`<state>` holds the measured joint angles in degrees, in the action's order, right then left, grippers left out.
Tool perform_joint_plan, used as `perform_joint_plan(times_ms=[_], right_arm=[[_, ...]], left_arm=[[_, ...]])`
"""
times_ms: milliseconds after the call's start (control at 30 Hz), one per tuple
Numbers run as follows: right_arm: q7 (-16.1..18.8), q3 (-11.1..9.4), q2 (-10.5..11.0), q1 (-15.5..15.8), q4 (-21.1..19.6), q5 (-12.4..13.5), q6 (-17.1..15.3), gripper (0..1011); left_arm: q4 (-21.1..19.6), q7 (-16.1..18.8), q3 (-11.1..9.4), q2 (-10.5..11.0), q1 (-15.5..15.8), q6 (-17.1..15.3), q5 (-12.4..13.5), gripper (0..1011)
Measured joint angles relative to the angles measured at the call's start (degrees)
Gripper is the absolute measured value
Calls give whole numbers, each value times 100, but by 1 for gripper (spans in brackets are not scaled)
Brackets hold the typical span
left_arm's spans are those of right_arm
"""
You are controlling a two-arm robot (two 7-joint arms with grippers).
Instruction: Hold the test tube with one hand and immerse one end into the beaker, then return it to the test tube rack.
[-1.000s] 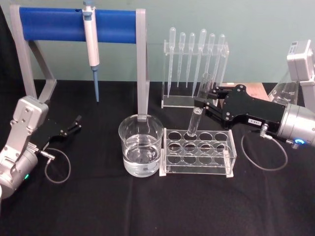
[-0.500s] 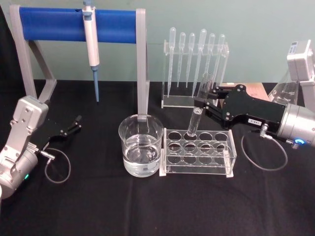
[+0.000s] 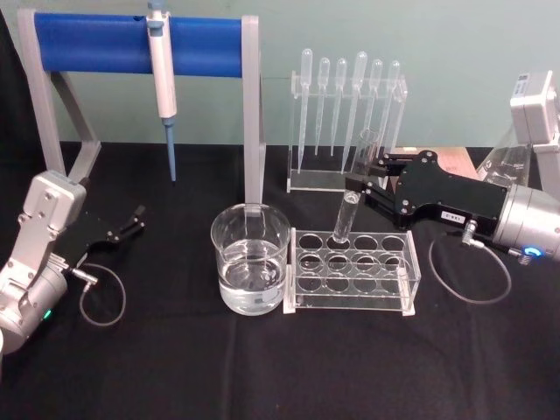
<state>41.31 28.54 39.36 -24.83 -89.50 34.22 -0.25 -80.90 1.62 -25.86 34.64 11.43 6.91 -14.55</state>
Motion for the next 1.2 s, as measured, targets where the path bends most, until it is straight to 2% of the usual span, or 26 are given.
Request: perform_joint_plan(times_ms=[1200], right_arm=[[0, 0, 0, 0, 0, 0, 0, 226]], left_arm=[[0, 0, 0, 0, 0, 0, 0, 1000]])
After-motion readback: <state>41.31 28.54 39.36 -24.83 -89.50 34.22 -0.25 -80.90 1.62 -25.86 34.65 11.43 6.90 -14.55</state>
